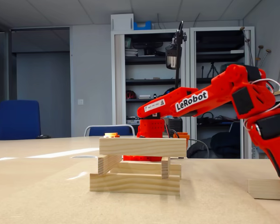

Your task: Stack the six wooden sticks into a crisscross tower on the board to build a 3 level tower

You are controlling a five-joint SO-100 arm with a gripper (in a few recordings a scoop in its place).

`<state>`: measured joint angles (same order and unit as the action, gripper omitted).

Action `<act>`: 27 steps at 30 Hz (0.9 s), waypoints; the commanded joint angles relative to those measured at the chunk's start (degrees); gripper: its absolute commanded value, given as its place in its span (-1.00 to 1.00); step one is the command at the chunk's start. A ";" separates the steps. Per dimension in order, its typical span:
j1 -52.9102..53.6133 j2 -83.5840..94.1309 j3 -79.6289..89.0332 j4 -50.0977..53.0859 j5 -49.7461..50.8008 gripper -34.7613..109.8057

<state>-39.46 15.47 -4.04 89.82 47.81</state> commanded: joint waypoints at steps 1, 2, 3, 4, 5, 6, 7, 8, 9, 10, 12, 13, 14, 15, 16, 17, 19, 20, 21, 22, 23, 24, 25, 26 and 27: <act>-0.26 1.67 -3.25 2.11 1.32 -0.52; -0.18 1.93 -3.60 2.55 1.41 -0.52; -0.18 2.46 -3.78 3.08 1.58 -0.52; -0.18 3.16 -3.87 3.87 1.93 -0.52; -0.18 3.87 -3.96 4.66 2.11 -0.52; -0.18 4.66 -4.22 5.27 2.11 -0.52; -0.18 5.62 -4.22 6.06 2.37 -0.52; -0.09 6.86 -3.96 7.03 2.55 -0.52; 0.00 8.53 -3.08 7.73 2.64 -0.52; 0.09 10.55 -1.58 8.17 2.64 -0.52; 0.44 15.91 3.60 8.44 2.46 -0.52; 0.70 18.90 6.77 8.44 2.20 -0.52; 0.97 22.24 10.28 8.44 1.93 -0.52; 1.23 25.58 13.54 8.44 1.49 -0.52; 1.67 28.56 16.79 8.44 0.88 -0.52; 2.02 31.64 20.13 8.35 0.35 -0.52; 2.90 37.35 26.28 8.26 -0.62 -0.52; 3.34 40.08 29.27 8.26 -1.32 -0.52; 3.78 42.71 31.82 8.44 -1.85 -0.52; 4.31 45.09 34.45 8.79 -2.55 -0.52; 4.83 47.81 37.53 8.88 -3.43 -0.52; 5.54 50.19 40.52 9.05 -4.31 -0.52; 6.42 52.73 43.68 9.40 -4.92 -0.52; 7.29 55.02 46.41 9.49 -6.42 -0.52; 8.35 57.39 49.04 9.67 -7.91 -0.52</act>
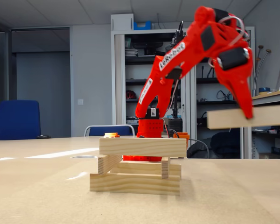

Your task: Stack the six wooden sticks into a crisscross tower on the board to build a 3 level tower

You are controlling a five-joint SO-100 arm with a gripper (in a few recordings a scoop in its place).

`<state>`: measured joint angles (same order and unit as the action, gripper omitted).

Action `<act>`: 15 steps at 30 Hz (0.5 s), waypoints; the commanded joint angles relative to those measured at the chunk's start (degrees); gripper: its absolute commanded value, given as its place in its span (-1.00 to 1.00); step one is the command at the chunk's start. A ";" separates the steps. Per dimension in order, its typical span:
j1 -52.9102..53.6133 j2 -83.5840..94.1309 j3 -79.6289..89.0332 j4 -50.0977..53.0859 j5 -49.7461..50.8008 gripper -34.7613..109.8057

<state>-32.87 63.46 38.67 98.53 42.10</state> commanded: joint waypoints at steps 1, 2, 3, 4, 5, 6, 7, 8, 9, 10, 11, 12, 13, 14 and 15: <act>2.90 11.51 8.88 1.76 -3.08 -0.52; 4.04 13.27 10.90 2.46 -4.13 -0.52; 5.19 14.94 12.74 2.99 -5.62 -0.52; 6.50 16.35 14.50 3.52 -6.77 -0.52; 7.82 17.84 16.52 3.87 -7.82 -0.52; 9.05 19.16 18.28 3.87 -9.23 -0.52; 10.28 20.48 20.04 3.87 -10.55 -0.52; 11.43 21.80 21.97 4.04 -11.51 -0.52; 12.57 23.12 23.82 4.04 -12.74 -0.52; 13.62 24.26 25.40 4.04 -13.97 -0.52; 14.68 25.40 27.07 4.04 -15.12 -0.52; 15.64 26.54 28.65 4.13 -16.08 -0.52; 16.52 27.60 30.06 4.22 -17.14 -0.52; 17.40 28.56 31.55 4.22 -18.02 -0.52; 18.19 29.44 32.78 4.31 -18.98 -0.52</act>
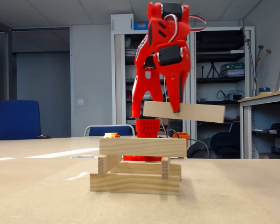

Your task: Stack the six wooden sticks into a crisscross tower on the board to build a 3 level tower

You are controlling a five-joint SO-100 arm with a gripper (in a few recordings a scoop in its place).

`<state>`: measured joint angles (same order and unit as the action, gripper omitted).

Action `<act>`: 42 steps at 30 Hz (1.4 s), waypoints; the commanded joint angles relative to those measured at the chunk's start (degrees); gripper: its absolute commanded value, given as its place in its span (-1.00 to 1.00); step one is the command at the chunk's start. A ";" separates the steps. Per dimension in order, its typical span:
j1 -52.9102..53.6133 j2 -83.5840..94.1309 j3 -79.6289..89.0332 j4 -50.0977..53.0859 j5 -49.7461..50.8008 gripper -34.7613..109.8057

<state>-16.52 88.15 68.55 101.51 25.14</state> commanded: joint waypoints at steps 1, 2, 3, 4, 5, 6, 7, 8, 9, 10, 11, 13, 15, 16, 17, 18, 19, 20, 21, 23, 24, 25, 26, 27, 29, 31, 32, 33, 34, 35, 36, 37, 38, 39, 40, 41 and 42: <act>2.55 5.54 4.04 1.32 -2.99 -0.52; 3.25 6.24 5.19 1.32 -3.96 -0.52; 3.96 6.86 6.42 1.32 -4.66 -0.52; 4.57 7.21 7.38 1.32 -5.36 -0.52; 5.19 7.47 8.35 1.32 -6.50 -0.52; 5.80 7.56 9.23 1.23 -7.38 -0.52; 6.42 7.56 10.20 0.88 -8.35 -0.52; 6.94 7.56 11.07 0.35 -9.32 -0.52; 7.38 7.47 11.78 -0.09 -10.11 -0.52; 7.82 7.21 12.48 -0.62 -10.81 -0.52; 8.00 6.86 12.92 -1.32 -11.51 -0.52; 8.35 6.06 14.06 -2.64 -12.74 -0.52; 8.35 5.54 15.21 -4.22 -13.27 -0.52; 8.44 5.27 15.73 -4.75 -13.45 -0.52; 8.44 5.01 16.17 -5.45 -13.71 -0.52; 8.44 4.83 16.44 -5.98 -13.97 -0.52; 8.44 4.57 16.88 -6.59 -14.24 -0.52; 8.44 4.39 17.14 -7.03 -14.33 -0.52; 8.44 4.13 17.49 -7.47 -14.41 -0.52; 8.44 3.52 18.02 -8.17 -14.41 -0.52; 8.44 3.25 18.46 -8.61 -14.41 -0.52; 8.44 3.08 18.81 -9.14 -14.41 -0.52; 8.44 2.99 19.34 -9.67 -14.41 -0.52; 8.44 2.81 19.69 -10.11 -14.41 -0.52; 8.53 2.55 20.21 -10.81 -14.41 -0.52; 8.53 2.11 20.30 -10.99 -14.15 -0.52; 8.53 1.93 20.30 -10.99 -14.06 -0.52; 8.53 1.76 20.39 -10.99 -13.97 -0.52; 8.53 1.58 20.39 -10.99 -13.97 -0.52; 8.53 1.41 20.39 -10.99 -13.97 -0.52; 8.61 1.32 20.39 -10.99 -13.89 -0.52; 8.61 1.32 20.48 -10.99 -13.80 -0.52; 8.61 1.32 20.57 -10.99 -13.62 -0.52; 8.61 1.23 20.65 -10.90 -13.54 -0.52; 8.61 1.23 20.65 -10.90 -13.45 -0.52; 8.61 1.14 20.83 -10.90 -13.18 -0.52; 8.61 1.14 21.01 -10.81 -12.92 -0.51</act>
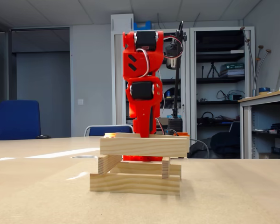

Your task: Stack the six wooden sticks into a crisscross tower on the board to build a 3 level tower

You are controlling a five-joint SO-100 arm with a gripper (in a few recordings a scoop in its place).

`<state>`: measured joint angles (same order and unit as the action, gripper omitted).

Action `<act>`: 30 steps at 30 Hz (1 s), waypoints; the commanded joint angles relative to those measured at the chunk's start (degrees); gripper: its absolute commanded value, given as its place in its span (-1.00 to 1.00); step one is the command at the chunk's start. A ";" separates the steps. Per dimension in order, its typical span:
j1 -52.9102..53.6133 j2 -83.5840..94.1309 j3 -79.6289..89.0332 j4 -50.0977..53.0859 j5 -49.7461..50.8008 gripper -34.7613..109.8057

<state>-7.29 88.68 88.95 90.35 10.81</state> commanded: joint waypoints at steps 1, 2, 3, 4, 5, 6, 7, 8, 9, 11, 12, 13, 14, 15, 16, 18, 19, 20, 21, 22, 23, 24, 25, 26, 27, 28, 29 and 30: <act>-0.62 0.62 0.70 0.35 1.41 -0.50; -0.62 0.62 0.88 0.35 1.67 -0.50; -0.62 0.62 0.97 0.35 1.85 -0.48; -0.62 0.62 1.14 0.35 1.93 -0.47; -0.70 0.62 1.23 0.44 2.20 -0.45; -0.70 0.62 1.41 0.53 2.46 -0.45; -0.70 0.62 1.41 0.62 2.55 -0.42; -0.70 0.62 1.58 0.62 2.55 -0.41; -0.62 0.62 1.76 0.70 2.72 -0.39; -0.62 0.62 2.11 0.88 2.99 -0.37; -0.62 0.70 2.20 0.97 3.16 -0.36; -0.53 0.70 2.29 1.05 3.43 -0.35; -0.53 0.70 2.37 1.05 3.52 -0.34; -0.53 0.88 2.37 1.14 3.60 -0.33; -0.53 1.05 2.37 1.49 4.04 -0.32; -0.53 1.49 2.29 1.93 4.39 -0.31; -0.62 1.76 2.02 2.29 4.66 -0.30; -0.62 2.11 1.76 2.55 4.75 -0.30; -0.79 2.72 1.41 2.81 4.75 -0.30; -0.79 3.34 0.88 3.25 5.01 -0.29; -0.79 4.13 0.35 3.78 5.27 -0.29; -0.97 4.92 0.00 4.48 5.54 -0.29; -1.05 5.80 -0.35 5.19 5.89 -0.29; -1.14 6.68 -0.53 5.71 5.98 -0.28; -1.14 7.47 -0.70 6.15 6.06 -0.28; -1.14 8.17 -0.97 6.59 6.06 -0.28; -1.23 8.70 -1.32 6.94 5.89 -0.28; -1.23 9.14 -1.85 7.47 5.71 -0.28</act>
<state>-7.65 93.87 89.38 95.71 16.08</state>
